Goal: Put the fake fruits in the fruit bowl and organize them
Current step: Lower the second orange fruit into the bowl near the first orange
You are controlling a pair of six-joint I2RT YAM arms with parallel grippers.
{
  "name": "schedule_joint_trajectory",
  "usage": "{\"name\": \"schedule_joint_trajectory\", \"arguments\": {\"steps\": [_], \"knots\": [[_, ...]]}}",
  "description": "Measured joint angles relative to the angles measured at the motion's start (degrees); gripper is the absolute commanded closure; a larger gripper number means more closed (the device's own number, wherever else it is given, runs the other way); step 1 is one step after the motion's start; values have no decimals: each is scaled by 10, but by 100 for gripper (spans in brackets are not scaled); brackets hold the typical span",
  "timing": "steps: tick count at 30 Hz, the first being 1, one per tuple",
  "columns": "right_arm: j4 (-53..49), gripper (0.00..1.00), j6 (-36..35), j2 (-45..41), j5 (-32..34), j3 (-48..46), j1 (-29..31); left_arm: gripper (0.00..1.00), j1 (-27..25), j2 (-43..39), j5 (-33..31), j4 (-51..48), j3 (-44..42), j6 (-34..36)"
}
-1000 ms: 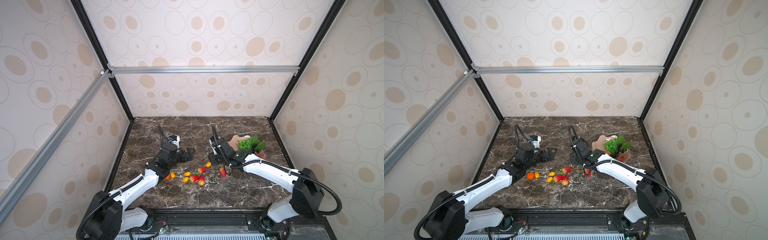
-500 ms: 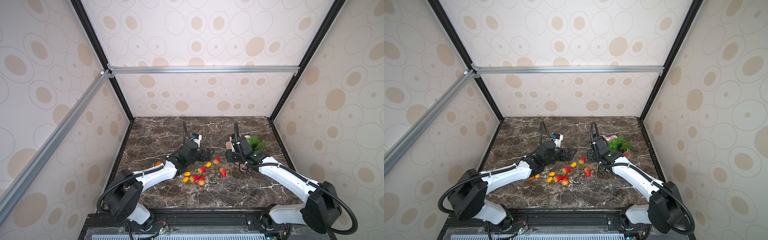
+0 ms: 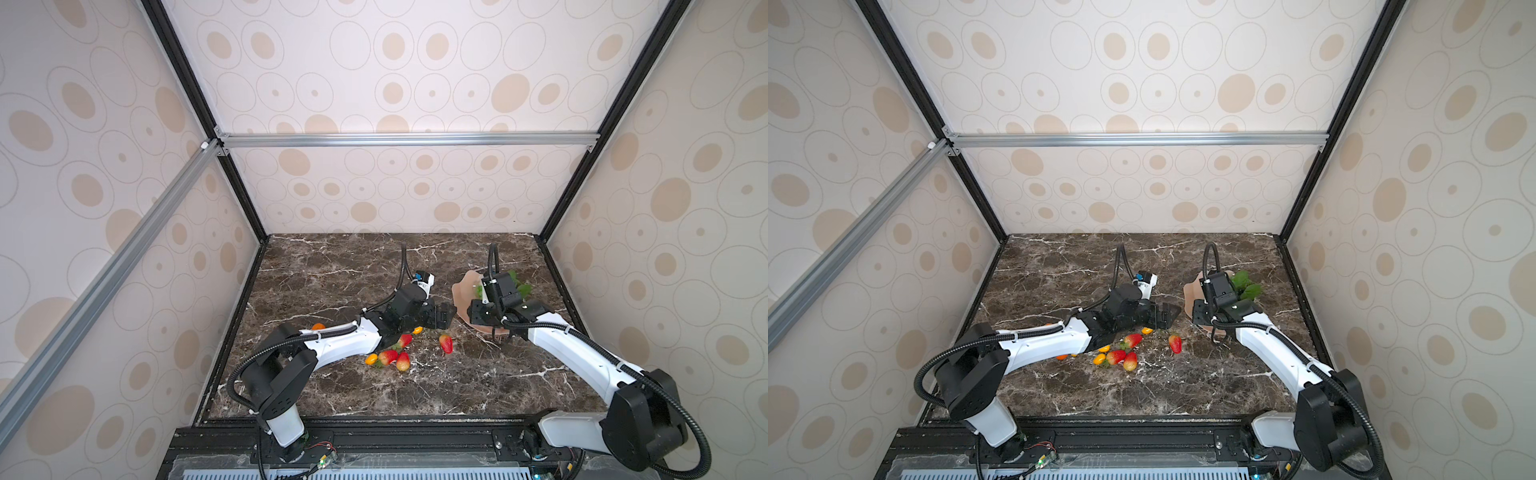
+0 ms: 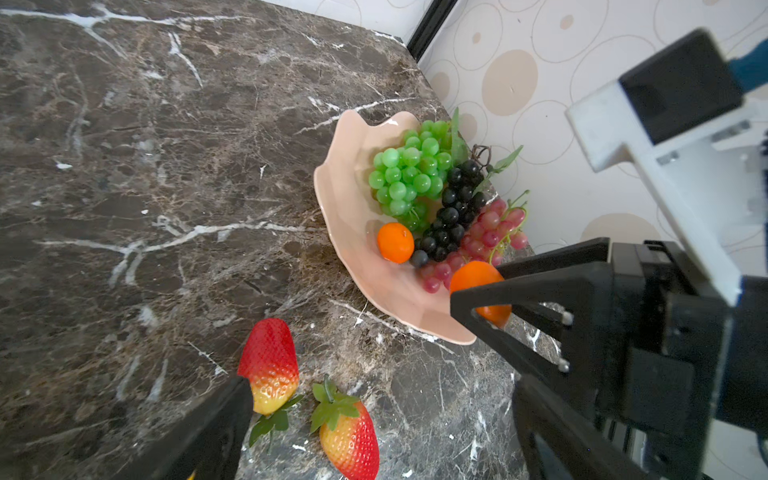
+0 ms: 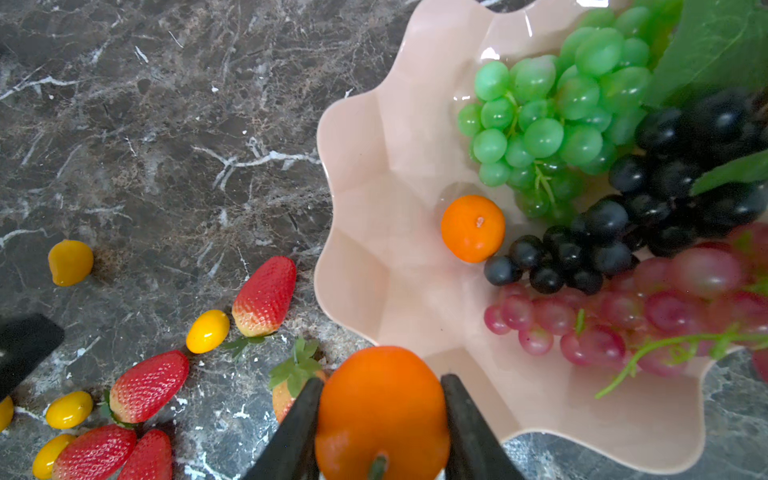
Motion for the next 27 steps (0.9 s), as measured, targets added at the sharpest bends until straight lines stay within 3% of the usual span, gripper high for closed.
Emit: {"name": "schedule_joint_trajectory", "arguments": {"steps": [27], "knots": [[-99, 72, 30, 158, -24, 91, -34, 2, -5, 3, -12, 0, 5, 2]]}}
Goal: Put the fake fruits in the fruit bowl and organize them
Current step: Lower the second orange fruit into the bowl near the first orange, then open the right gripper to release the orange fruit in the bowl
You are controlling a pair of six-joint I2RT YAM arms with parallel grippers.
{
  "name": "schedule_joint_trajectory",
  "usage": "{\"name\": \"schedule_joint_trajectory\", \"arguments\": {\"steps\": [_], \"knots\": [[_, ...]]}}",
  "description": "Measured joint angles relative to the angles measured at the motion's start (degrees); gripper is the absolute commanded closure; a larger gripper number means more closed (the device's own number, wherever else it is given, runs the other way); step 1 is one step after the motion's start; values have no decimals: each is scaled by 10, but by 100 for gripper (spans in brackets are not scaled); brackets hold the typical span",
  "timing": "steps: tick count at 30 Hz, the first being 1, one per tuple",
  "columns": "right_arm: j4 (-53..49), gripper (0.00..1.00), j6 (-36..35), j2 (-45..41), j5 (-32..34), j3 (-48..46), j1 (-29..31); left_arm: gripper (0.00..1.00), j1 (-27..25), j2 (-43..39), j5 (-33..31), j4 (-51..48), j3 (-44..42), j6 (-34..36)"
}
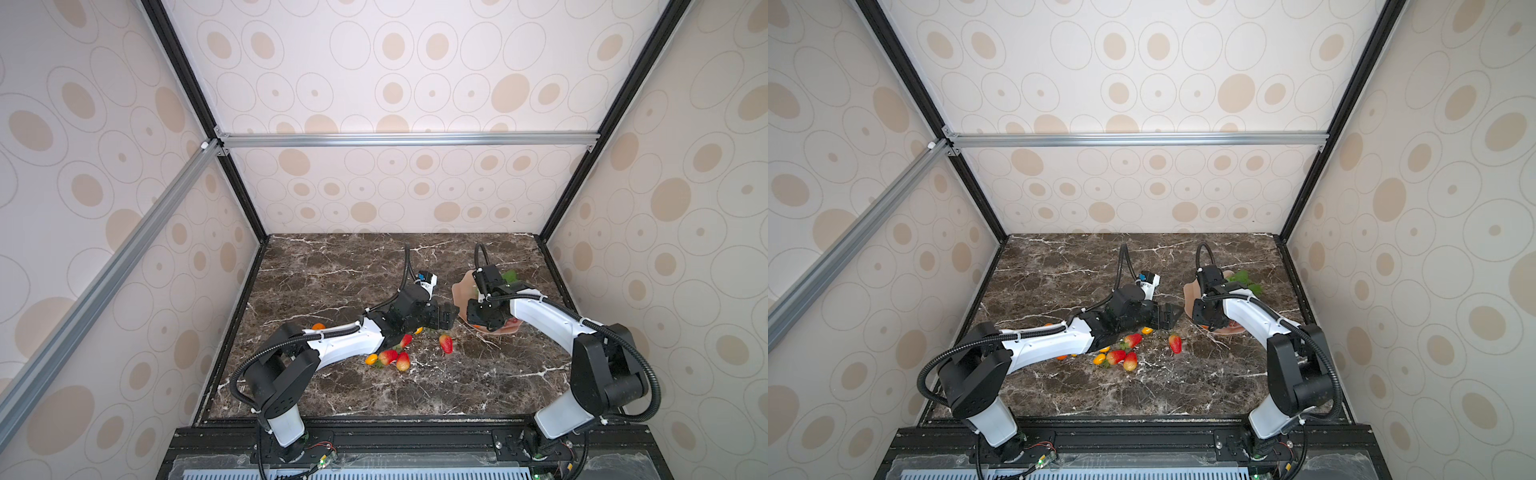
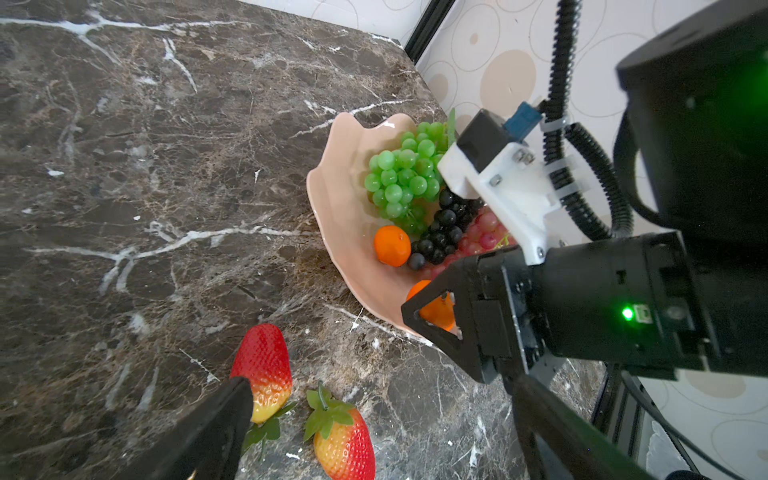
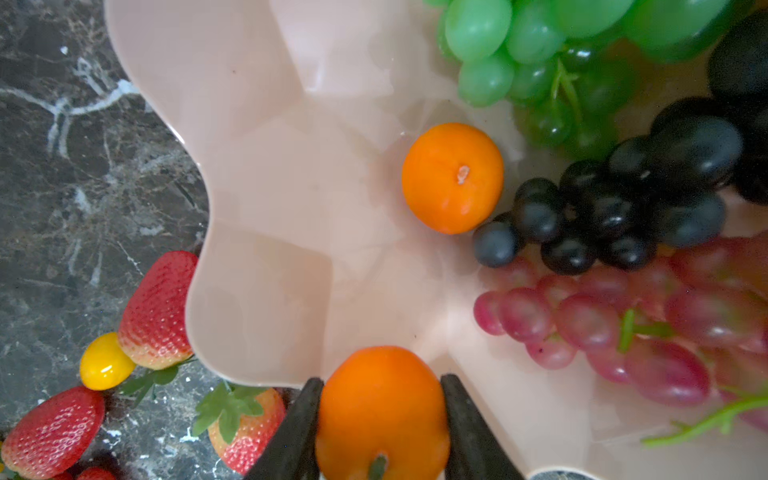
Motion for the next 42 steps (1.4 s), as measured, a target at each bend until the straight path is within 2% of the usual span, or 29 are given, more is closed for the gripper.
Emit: {"name": "schedule_joint_trajectory", "arguments": {"steps": [16, 26, 42], "knots": [[-14, 71, -10, 79, 16, 59, -13, 2, 0, -9, -2, 0, -5, 0], [-17, 68, -18, 95, 27, 82, -13, 2, 0, -15, -4, -1, -6, 2], [-23, 54, -22, 100, 37, 84, -13, 2, 0, -39, -17, -2, -27, 3]]}}
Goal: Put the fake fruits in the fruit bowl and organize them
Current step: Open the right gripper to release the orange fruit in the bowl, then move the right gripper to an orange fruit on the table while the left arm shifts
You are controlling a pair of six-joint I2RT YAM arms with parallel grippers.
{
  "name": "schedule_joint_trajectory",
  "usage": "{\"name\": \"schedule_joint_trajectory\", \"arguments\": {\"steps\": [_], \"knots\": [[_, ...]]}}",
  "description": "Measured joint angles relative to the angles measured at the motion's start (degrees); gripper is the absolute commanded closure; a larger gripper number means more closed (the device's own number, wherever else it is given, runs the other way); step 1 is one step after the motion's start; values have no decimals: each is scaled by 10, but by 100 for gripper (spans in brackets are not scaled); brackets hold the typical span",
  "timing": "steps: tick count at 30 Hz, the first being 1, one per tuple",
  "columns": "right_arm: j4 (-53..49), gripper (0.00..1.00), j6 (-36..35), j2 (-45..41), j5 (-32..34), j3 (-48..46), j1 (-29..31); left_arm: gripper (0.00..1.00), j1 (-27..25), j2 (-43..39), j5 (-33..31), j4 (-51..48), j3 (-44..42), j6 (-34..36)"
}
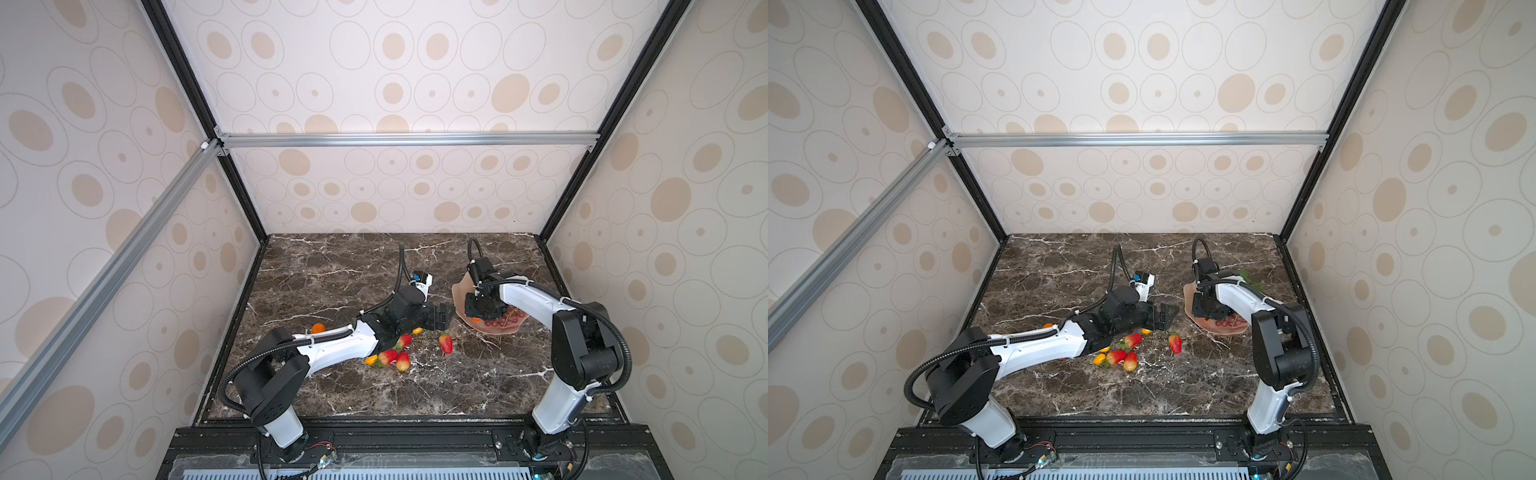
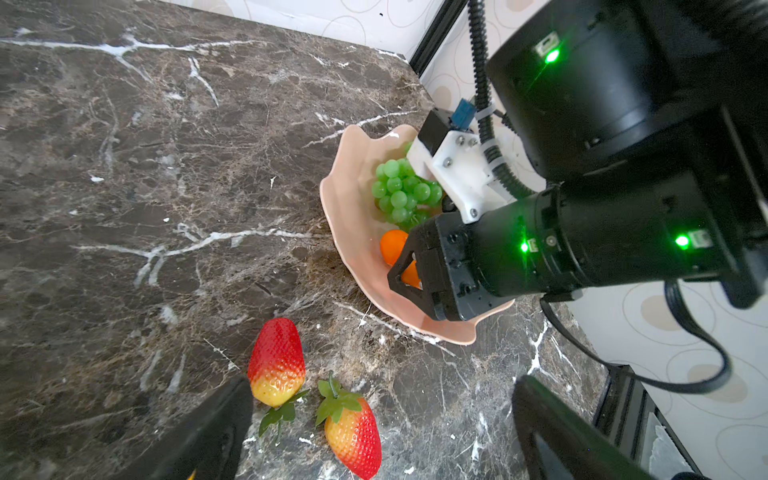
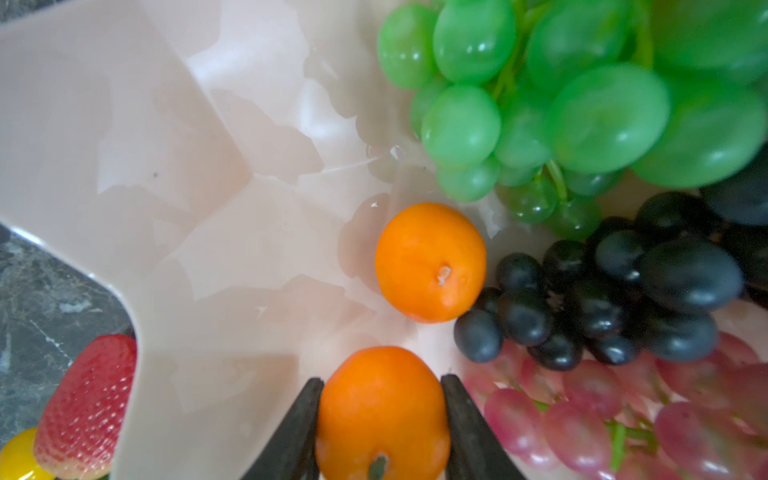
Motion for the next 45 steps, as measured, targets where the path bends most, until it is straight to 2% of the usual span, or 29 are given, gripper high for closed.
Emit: {"name": "schedule_joint_trajectory", "arguments": {"steps": [6, 12, 16, 24, 32, 40, 45], "knots": [[-2, 48, -3, -10, -2, 0, 0, 2, 0, -13, -8, 0, -8, 2], [3, 43, -7, -67, -2, -9, 0, 2, 0, -21, -13, -2, -10, 9], [8, 43, -7, -107, 1, -22, 0, 2, 0, -27, -20, -3, -10, 16], [18, 44, -9, -115, -2, -43, 0, 2, 2, -38, -25, -3, -14, 17], [66, 45, -13, -202, -49, -99, 4, 2, 28, -94, -22, -4, -61, 18], [110, 45, -34, -224, -71, -107, 83, 2, 87, -174, -20, -10, -115, 19], [122, 45, -51, -188, -74, -86, 136, 2, 120, -219, -16, -35, -147, 18]]}}
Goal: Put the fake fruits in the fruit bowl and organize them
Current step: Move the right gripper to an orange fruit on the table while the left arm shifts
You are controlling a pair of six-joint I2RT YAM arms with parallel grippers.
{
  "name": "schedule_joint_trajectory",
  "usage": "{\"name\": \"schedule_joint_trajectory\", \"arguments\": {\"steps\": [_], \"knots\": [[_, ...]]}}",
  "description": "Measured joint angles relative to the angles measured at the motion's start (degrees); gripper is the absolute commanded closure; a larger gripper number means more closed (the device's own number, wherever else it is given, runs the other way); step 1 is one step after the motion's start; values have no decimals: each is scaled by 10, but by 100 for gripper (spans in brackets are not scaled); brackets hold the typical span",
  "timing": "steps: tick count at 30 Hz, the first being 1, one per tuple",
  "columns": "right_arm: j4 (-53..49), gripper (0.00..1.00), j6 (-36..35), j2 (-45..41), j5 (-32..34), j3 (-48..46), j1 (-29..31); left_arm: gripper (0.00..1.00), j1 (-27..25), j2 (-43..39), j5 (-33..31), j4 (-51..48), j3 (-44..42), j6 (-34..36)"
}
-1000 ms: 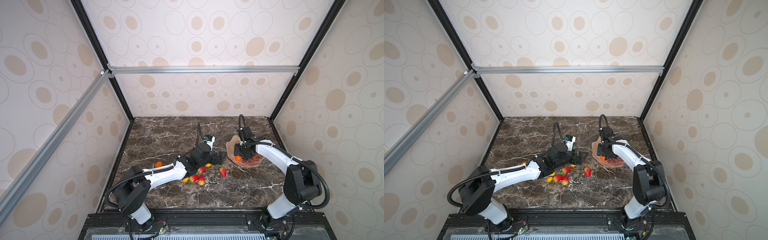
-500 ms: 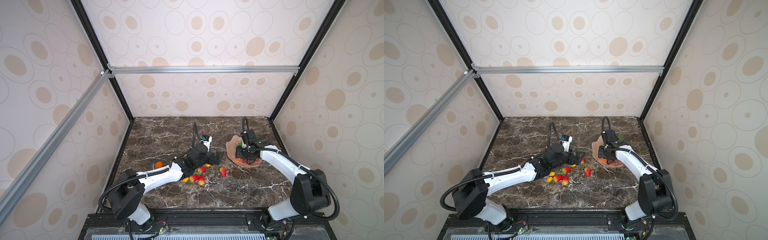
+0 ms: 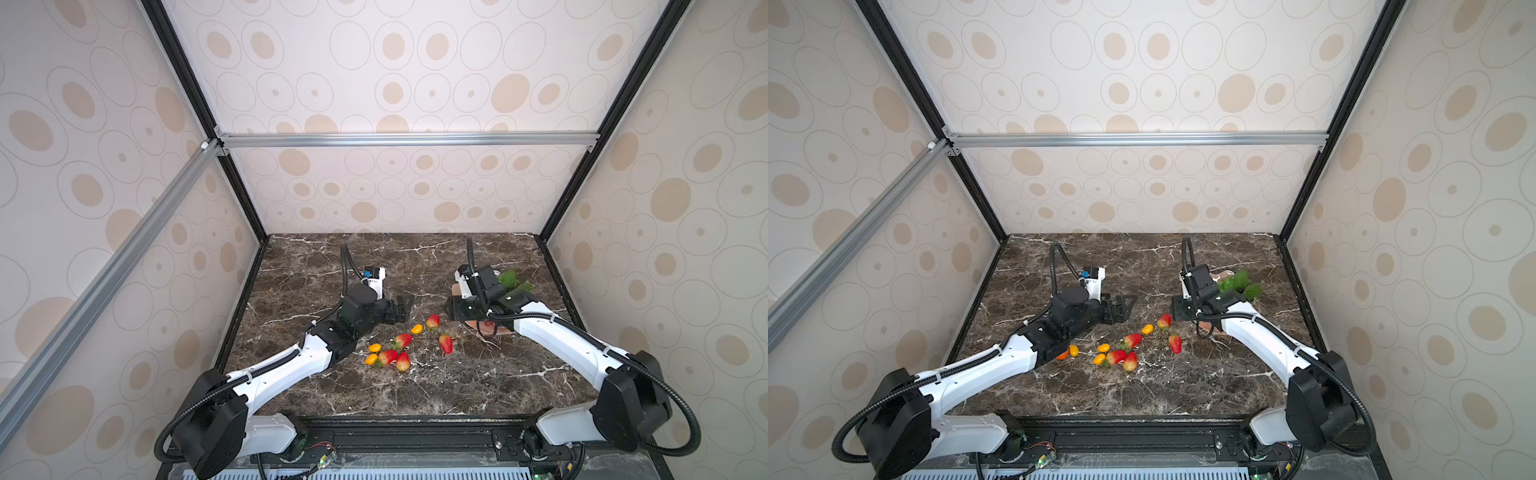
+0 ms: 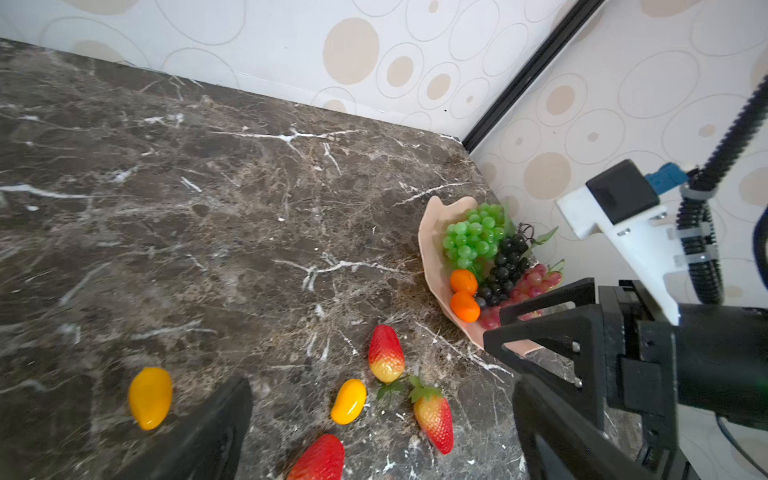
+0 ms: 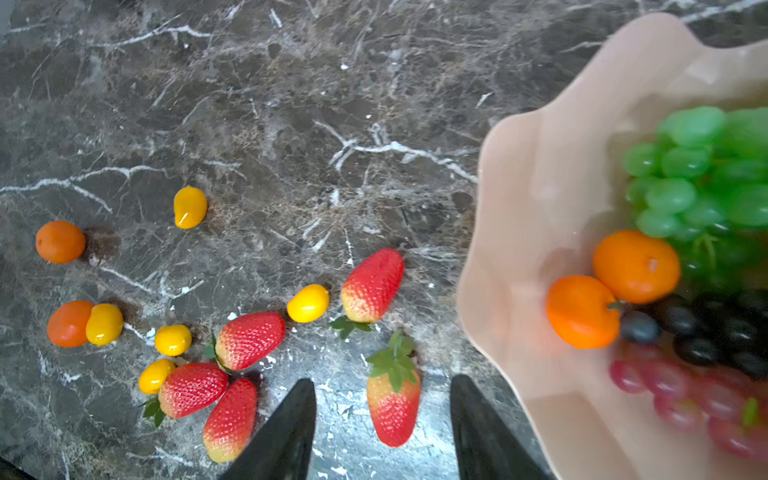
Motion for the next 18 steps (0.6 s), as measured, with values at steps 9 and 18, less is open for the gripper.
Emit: {"name": "schedule_joint_trajectory", "arguments": {"steps": [9, 18], "knots": [[24, 46, -18, 116, -3, 86, 112, 2, 89, -111, 16, -57, -52, -3], [52, 46, -17, 252, -16, 203, 216, 2, 226, -217, 46, -139, -71, -7]]}}
